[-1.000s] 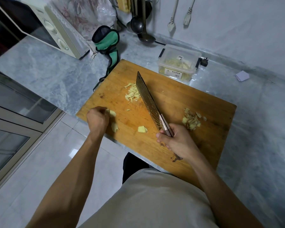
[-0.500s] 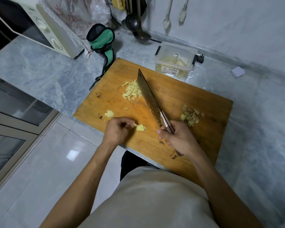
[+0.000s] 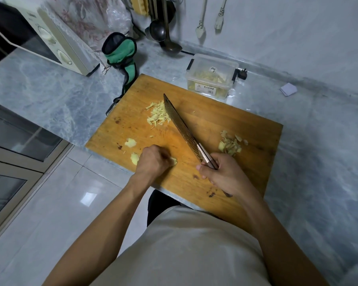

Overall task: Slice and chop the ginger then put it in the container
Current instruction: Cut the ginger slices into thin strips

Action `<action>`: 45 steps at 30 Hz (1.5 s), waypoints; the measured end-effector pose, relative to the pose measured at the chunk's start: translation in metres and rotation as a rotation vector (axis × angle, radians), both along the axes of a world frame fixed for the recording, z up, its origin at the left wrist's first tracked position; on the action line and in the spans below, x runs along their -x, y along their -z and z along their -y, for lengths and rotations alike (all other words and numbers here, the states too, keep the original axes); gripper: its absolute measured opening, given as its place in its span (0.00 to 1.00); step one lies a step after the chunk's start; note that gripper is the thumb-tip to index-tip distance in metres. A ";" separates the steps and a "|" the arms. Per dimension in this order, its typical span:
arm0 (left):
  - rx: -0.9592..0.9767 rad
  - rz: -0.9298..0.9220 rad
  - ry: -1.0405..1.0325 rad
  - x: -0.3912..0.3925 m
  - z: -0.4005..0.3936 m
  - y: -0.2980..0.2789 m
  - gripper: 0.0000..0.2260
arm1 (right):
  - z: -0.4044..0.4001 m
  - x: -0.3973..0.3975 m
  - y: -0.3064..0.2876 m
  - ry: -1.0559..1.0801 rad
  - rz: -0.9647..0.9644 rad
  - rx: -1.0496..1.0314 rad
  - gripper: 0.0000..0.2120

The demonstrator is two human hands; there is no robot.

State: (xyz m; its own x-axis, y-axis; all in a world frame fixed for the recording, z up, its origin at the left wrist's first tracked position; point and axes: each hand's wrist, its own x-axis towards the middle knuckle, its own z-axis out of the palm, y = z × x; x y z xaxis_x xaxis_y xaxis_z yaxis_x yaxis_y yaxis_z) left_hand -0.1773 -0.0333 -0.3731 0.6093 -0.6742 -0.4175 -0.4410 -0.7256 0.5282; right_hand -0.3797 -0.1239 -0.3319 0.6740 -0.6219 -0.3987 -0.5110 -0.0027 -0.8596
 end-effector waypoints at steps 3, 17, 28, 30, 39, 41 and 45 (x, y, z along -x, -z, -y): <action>0.016 -0.066 -0.220 0.008 -0.001 -0.002 0.08 | 0.004 0.002 -0.007 -0.060 -0.030 0.051 0.10; 0.362 -0.458 -0.986 0.053 -0.009 0.008 0.04 | 0.015 0.028 -0.006 -0.295 -0.137 0.088 0.31; 0.160 0.390 -0.212 0.026 -0.057 0.014 0.14 | 0.014 0.018 -0.001 -0.206 -0.060 0.048 0.28; 0.148 0.388 -0.141 0.024 -0.056 0.014 0.16 | 0.014 0.019 -0.001 -0.175 -0.048 0.033 0.28; 0.227 0.042 -0.429 0.052 -0.034 0.009 0.08 | 0.012 0.032 0.001 -0.257 -0.146 0.107 0.32; 0.188 -0.098 -0.559 0.054 -0.024 0.010 0.12 | 0.009 0.032 0.003 -0.254 -0.155 0.098 0.31; 0.229 -0.333 -0.775 0.051 -0.010 0.007 0.13 | 0.003 0.026 0.001 -0.285 -0.151 0.093 0.28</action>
